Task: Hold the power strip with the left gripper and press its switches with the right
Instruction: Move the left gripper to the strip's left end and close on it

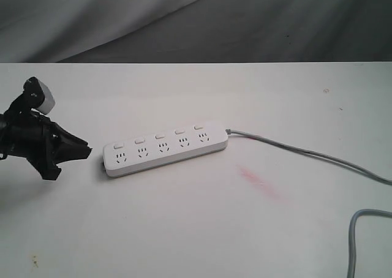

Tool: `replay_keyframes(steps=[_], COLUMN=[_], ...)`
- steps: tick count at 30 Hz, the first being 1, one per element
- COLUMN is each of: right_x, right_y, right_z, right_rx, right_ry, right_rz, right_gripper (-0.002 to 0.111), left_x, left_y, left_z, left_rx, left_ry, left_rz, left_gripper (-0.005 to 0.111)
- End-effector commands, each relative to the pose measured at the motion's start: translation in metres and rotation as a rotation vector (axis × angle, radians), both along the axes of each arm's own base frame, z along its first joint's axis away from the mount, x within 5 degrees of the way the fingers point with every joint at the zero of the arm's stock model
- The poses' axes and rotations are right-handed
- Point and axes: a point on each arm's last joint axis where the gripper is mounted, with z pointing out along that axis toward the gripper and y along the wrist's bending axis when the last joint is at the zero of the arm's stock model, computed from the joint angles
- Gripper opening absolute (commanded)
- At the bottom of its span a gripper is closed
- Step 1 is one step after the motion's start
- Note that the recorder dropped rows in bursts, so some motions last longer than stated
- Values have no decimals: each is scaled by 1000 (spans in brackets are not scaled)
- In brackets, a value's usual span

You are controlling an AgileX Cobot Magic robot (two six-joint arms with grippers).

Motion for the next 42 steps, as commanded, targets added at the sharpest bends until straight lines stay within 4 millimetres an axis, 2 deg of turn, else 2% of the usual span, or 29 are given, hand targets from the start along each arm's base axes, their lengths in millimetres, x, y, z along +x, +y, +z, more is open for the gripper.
replay_keyframes(steps=[1,3,5,10,19,29,42], right_x=[0,0,0,0,0,0,0], right_y=[-1,-1,-1,-1,-1,-1,-1], right_z=[0,0,0,0,0,0,0], right_rx=[-8,-8,-8,-8,-8,-8,-8], right_ry=[-3,-3,-3,-3,-3,-3,-3], right_rz=[-7,-7,-7,-7,-7,-7,-7], right_gripper=[0,0,0,0,0,0,0], left_x=[1,2,3,0,19,28,34], left_y=[2,3,4,1,-27,-22,-36], left_z=[-1,-2,-4,-19,-10,-8,-22], left_rx=[1,18,28,26,161,233,207], left_ry=[-5,-7,-4,50,-29,-62,-33], left_rz=[16,26,34,-43,-218,-244,-285], left_gripper=[52,70,80,81,79,79,79])
